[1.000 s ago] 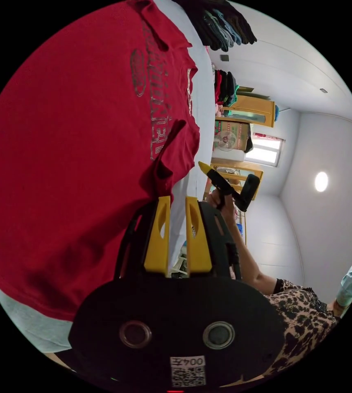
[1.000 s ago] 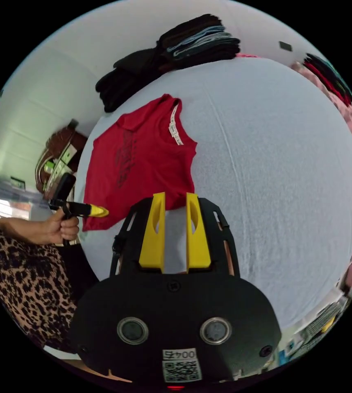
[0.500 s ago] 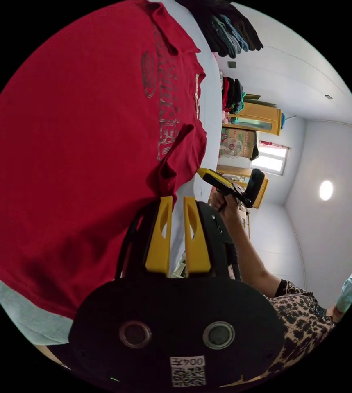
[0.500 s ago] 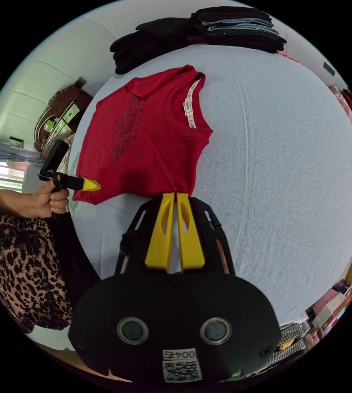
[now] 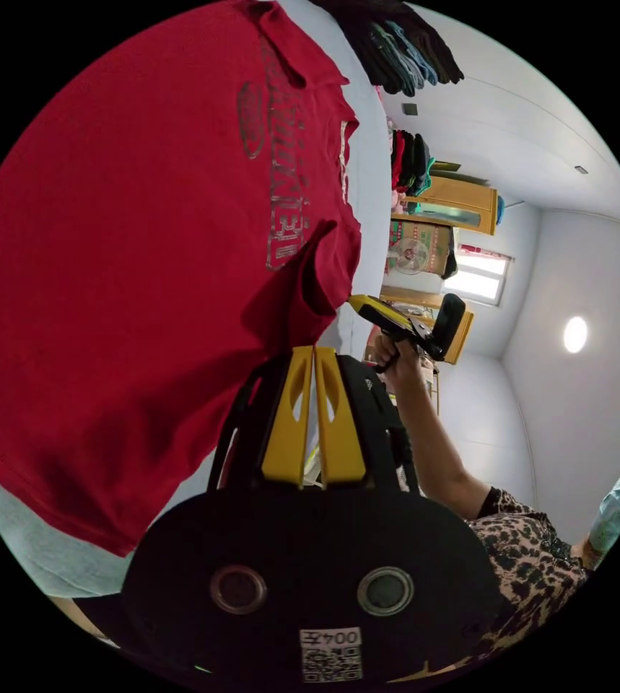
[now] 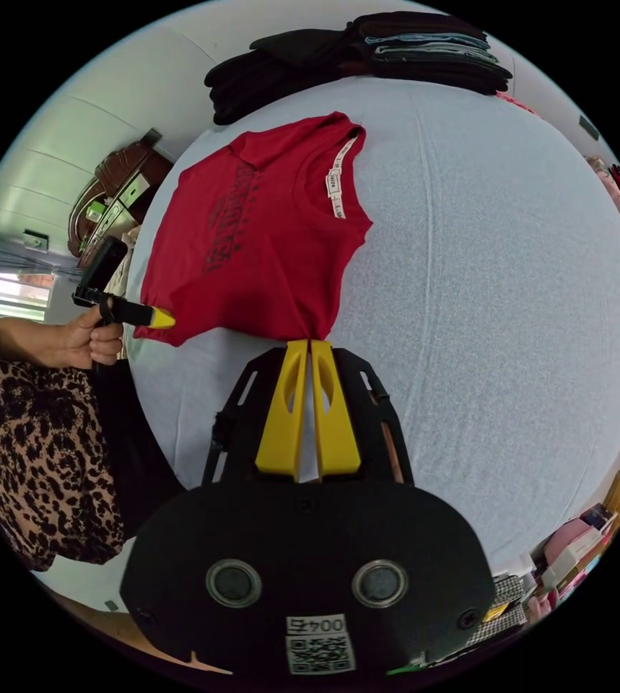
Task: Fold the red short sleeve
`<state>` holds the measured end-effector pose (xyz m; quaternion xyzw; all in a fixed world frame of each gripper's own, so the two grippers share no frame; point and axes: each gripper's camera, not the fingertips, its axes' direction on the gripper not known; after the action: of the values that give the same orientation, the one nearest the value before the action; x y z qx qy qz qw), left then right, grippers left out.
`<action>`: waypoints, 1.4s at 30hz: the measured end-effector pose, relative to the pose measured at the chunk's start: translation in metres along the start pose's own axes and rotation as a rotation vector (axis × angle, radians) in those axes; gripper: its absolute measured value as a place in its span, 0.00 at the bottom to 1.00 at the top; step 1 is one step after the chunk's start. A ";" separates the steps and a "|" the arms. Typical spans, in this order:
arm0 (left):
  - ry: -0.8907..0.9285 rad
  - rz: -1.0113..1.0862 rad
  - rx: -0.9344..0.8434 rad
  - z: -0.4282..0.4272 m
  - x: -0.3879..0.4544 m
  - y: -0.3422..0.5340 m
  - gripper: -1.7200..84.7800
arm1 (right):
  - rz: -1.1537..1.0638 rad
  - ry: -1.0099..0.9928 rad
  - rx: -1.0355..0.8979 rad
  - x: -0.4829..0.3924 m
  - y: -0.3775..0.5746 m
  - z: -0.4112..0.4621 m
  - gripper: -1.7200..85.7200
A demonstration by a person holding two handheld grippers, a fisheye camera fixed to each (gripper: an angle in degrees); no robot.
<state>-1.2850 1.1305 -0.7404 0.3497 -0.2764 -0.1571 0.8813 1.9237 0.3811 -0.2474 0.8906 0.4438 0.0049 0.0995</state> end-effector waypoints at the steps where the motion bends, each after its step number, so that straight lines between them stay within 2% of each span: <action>1: 0.003 -0.006 -0.003 0.002 -0.002 0.000 0.03 | 0.002 -0.005 0.000 0.000 0.000 -0.001 0.01; 10: 0.063 -0.125 -0.045 0.023 -0.051 -0.002 0.02 | 0.034 -0.024 -0.009 0.001 0.001 -0.002 0.03; 13: 0.122 -0.145 -0.030 0.023 -0.062 0.000 0.02 | 0.067 -0.019 0.013 0.000 0.006 -0.014 0.06; 16: 0.146 -0.123 -0.009 0.007 -0.062 0.006 0.02 | 0.094 -0.001 0.121 -0.012 0.022 -0.049 0.12; 19: -0.009 0.063 0.043 -0.019 -0.022 0.016 0.02 | 0.100 0.003 0.248 -0.046 0.038 -0.074 0.16; 21: -0.148 0.272 0.005 -0.005 0.023 0.011 0.03 | 0.080 0.001 0.322 -0.081 0.040 -0.071 0.18; 23: -0.254 0.390 -0.044 0.020 0.045 0.003 0.03 | 0.053 0.026 0.341 -0.107 0.034 -0.060 0.20; 27: -0.571 0.532 -0.086 0.075 0.058 -0.006 0.03 | 0.032 0.115 0.240 -0.149 0.008 -0.027 0.20; 29: -0.648 0.539 -0.113 0.091 0.045 -0.004 0.03 | 0.031 0.170 0.177 -0.158 -0.002 -0.014 0.20; 33: -0.673 0.572 -0.106 0.107 0.024 0.006 0.03 | -0.007 0.311 0.123 -0.174 -0.011 -0.002 0.18; 35: -0.649 0.553 -0.117 0.111 0.018 0.004 0.03 | -0.007 0.311 0.088 -0.178 -0.019 -0.009 0.20; 37: -0.614 0.533 -0.125 0.111 0.016 0.002 0.03 | 0.001 0.252 0.077 -0.180 -0.026 -0.026 0.20; 39: -0.580 0.529 -0.095 0.100 0.015 0.009 0.02 | 0.018 0.078 0.076 -0.185 -0.034 -0.050 0.19; 42: -0.577 0.510 -0.082 0.078 0.005 0.024 0.02 | 0.052 -0.062 0.042 -0.201 -0.051 -0.057 0.16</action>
<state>-1.3257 1.1042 -0.6744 0.1755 -0.5847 -0.0360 0.7912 1.7562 0.2616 -0.1845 0.9034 0.4173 -0.0295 0.0942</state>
